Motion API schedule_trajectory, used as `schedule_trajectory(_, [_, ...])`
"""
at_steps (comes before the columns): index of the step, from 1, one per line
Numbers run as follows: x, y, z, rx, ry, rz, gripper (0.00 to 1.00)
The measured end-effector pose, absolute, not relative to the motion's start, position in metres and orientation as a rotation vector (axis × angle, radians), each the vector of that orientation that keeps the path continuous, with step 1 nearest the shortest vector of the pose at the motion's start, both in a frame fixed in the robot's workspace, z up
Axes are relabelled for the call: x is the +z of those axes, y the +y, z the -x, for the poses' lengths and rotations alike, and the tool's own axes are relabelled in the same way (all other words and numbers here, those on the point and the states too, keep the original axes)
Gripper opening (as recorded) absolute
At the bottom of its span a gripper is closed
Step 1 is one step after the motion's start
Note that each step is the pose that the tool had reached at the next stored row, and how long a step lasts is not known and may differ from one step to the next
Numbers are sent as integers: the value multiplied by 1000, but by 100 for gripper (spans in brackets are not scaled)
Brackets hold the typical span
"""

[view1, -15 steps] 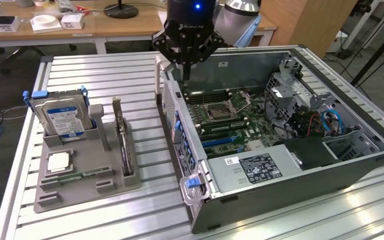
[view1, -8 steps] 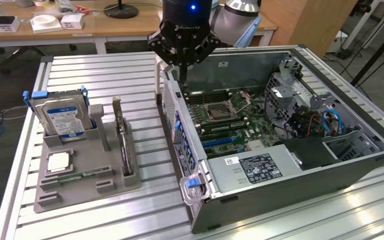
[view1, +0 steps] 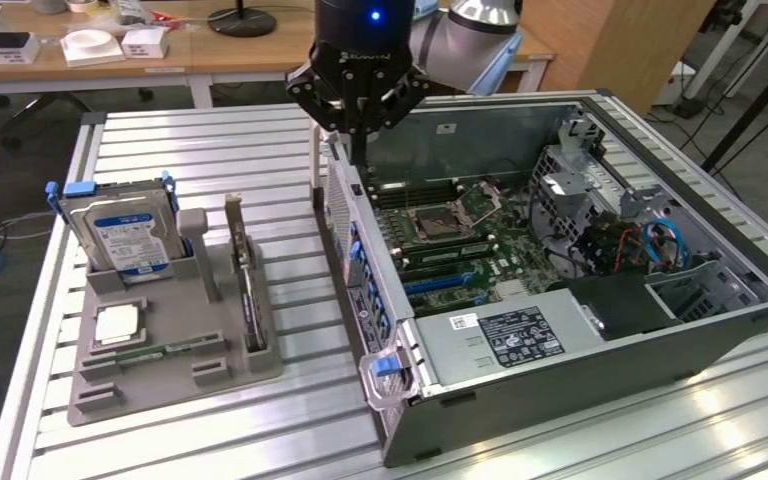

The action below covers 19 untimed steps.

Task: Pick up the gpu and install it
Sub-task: 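Reach for the gpu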

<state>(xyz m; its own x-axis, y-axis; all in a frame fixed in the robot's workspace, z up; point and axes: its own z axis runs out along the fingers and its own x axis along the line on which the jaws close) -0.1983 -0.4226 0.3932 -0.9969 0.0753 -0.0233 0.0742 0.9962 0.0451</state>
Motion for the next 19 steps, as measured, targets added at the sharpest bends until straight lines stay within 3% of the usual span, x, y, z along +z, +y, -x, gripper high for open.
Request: schedule_trajectory(19, [393,-426,229,69,3114,-116,11])
